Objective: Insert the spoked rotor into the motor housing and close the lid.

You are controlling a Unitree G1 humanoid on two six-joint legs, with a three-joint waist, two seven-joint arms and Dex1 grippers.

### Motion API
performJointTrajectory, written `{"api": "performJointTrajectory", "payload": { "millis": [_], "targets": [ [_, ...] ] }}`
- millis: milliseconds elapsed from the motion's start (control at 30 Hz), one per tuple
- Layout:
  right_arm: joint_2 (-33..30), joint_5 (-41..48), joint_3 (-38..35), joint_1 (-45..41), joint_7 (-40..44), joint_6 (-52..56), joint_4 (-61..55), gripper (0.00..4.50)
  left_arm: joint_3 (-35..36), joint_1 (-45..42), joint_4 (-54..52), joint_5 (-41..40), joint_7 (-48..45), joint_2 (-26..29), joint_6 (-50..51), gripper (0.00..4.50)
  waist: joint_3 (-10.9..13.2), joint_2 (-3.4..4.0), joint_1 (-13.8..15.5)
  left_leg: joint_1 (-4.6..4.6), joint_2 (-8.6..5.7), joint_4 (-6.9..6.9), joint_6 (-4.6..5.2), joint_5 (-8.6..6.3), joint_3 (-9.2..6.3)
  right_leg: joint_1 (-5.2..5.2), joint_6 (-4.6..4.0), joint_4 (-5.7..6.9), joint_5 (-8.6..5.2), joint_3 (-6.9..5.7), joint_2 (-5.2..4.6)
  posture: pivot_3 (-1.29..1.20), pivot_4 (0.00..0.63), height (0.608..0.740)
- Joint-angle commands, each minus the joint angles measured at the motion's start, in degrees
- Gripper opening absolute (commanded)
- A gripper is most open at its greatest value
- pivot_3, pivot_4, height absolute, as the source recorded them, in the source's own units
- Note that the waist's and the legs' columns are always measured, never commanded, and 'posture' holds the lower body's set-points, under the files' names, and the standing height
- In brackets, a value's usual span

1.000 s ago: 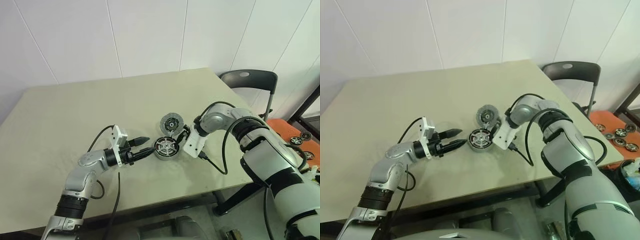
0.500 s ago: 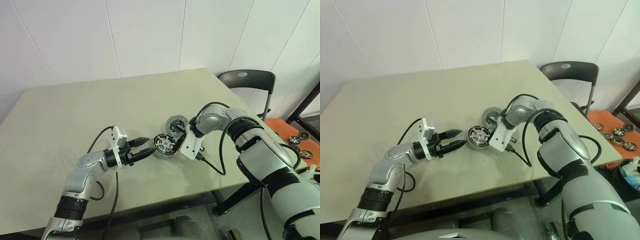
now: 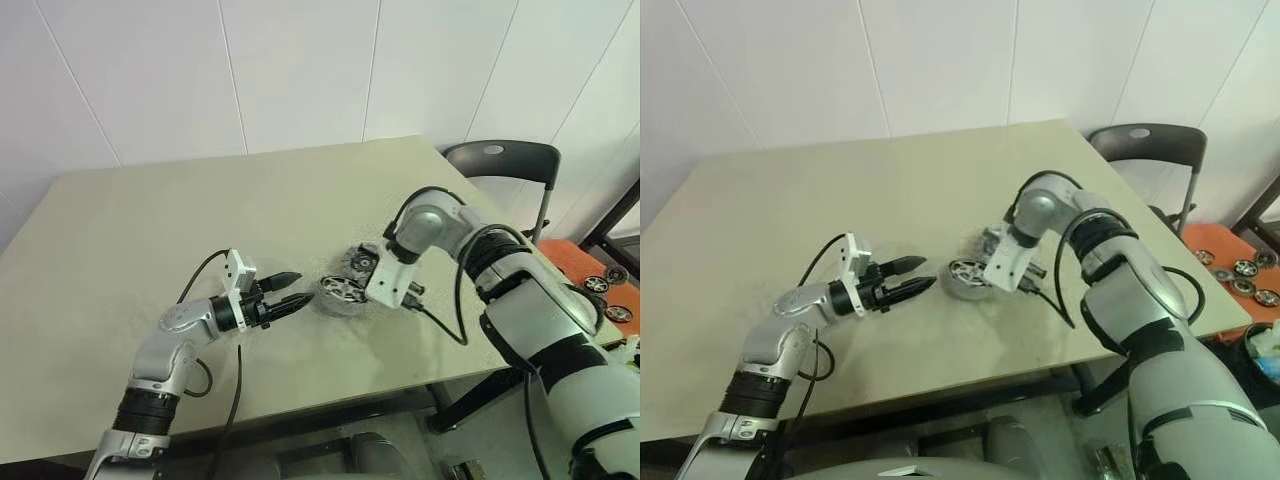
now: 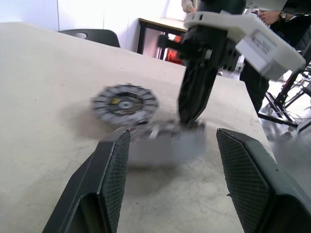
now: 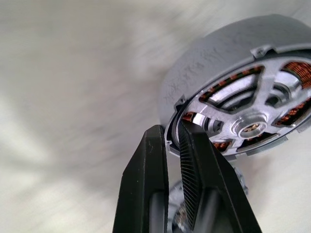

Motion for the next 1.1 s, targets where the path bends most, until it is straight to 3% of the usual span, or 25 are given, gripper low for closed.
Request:
{"api": "performJointTrajectory", "payload": {
  "millis": [33,233,367,667,800,1033,1100],
  "targets": [
    [-2.76,5.59,0.15,0.15,2.59,3.73,-5.52,0.12,0.18,-1.99,0.44,0.05,-0.95,-0.41,-1.57,3.02,0.00,0.01,0.18,0.01,0.00,-0.01,0.00,0.00,0.01,0.00,-0.01,0.00,-0.01,0.00,0.01,0.00,0.000,0.740],
    [-7.15,11.40,3.99,3.11,2.59,12.46,-16.53,0.12,-0.20,-3.88,2.79,0.63,-1.97,-1.07,-2.34,3.02,0.02,0.04,0.50,0.03,0.04,-0.01,0.00,0.00,0.07,-0.04,-0.06,0.11,-0.04,-0.01,0.10,0.00,0.000,0.740],
    [-6.41,13.03,4.08,4.78,2.59,21.00,-22.85,0.12,-0.20,-4.41,3.43,0.98,-2.23,-1.36,-2.53,3.02,0.02,0.03,0.66,0.02,0.04,-0.01,0.00,0.00,0.10,-0.04,-0.05,0.07,-0.04,0.01,0.09,0.00,0.000,0.740],
    [-1.48,6.25,3.09,4.44,1.67,31.85,-23.36,0.12,0.50,-3.15,2.12,0.96,-1.49,-1.32,-2.38,3.02,0.01,0.01,0.82,0.00,0.04,0.03,0.00,0.00,0.08,-0.04,-0.05,0.06,-0.03,-0.01,0.05,0.00,0.000,0.740],
    [0.80,4.12,3.07,3.87,0.50,33.06,-20.63,0.12,0.56,-2.26,1.14,0.78,-0.81,-1.46,-2.28,3.02,0.01,0.00,0.76,0.02,0.04,0.08,0.00,0.00,0.08,-0.02,-0.05,0.08,-0.03,0.01,0.05,0.00,0.000,0.740],
    [3.16,2.01,3.19,3.20,-2.08,25.56,-16.21,0.12,0.76,-0.91,-0.20,0.55,-0.09,-1.40,-2.08,3.02,-0.01,-0.02,0.65,0.04,0.04,0.16,0.00,0.00,0.09,0.03,-0.06,0.09,-0.04,0.01,0.05,0.00,0.000,0.740],
    [3.58,1.43,3.10,2.93,-2.83,24.22,-15.08,0.80,0.78,-0.84,-0.30,0.51,0.02,-1.36,-2.07,3.02,-0.01,-0.02,0.65,0.05,0.04,0.17,0.00,0.00,0.10,0.04,-0.06,0.10,-0.04,0.01,0.06,0.00,0.000,0.740]
  ]
}}
